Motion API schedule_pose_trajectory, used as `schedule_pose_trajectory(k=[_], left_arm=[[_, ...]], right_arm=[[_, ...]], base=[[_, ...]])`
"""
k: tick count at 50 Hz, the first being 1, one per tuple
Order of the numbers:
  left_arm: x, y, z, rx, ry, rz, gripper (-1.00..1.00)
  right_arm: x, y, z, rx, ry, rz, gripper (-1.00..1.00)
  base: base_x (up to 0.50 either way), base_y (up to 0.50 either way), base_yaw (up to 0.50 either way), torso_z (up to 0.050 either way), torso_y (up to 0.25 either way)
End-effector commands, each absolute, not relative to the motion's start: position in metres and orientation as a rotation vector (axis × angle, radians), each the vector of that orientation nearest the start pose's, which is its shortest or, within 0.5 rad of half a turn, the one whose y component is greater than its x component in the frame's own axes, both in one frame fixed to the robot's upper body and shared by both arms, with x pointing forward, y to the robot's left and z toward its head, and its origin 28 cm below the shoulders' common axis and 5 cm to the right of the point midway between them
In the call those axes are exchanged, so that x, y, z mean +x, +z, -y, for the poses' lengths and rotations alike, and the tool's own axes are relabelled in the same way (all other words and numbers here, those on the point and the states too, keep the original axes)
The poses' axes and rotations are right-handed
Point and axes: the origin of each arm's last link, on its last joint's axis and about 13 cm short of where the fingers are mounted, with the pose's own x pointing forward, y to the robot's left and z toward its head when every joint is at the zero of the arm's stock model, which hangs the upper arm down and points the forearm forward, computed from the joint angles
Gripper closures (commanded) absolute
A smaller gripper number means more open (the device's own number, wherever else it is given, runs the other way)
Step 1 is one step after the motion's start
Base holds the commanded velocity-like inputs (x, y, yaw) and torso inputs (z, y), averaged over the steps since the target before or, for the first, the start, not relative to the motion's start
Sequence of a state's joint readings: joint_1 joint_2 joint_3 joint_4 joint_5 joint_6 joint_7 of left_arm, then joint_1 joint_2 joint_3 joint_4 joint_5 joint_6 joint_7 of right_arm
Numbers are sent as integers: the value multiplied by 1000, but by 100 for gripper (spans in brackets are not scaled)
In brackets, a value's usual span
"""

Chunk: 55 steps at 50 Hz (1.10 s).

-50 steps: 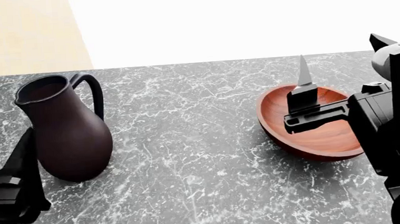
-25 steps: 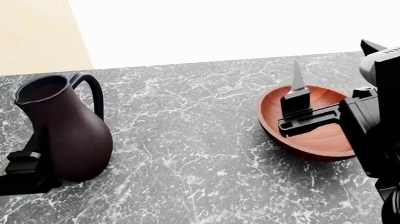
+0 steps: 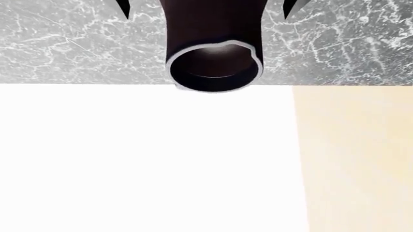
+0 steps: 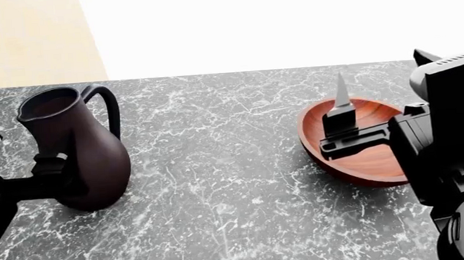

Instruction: Pick the bowl and pitcher and place them in the sink. Then turn on the water.

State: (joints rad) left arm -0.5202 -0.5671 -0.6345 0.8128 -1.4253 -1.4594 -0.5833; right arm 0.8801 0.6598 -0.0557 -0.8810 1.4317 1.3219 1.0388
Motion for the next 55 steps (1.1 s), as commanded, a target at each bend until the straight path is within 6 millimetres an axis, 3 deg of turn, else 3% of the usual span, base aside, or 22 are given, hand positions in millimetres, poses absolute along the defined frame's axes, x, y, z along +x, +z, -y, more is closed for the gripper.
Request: schedule_pose_trajectory(k=[1, 55], left_arm=[[180, 233, -296, -24, -9, 14, -100], [221, 227, -297, -56, 17, -25, -100]], right_arm=[[186, 259, 122, -311, -5, 184, -100], [187, 255, 121, -304, 1, 178, -100]], base=[[0, 0, 0, 0, 0], [0, 0, 0, 0, 0]])
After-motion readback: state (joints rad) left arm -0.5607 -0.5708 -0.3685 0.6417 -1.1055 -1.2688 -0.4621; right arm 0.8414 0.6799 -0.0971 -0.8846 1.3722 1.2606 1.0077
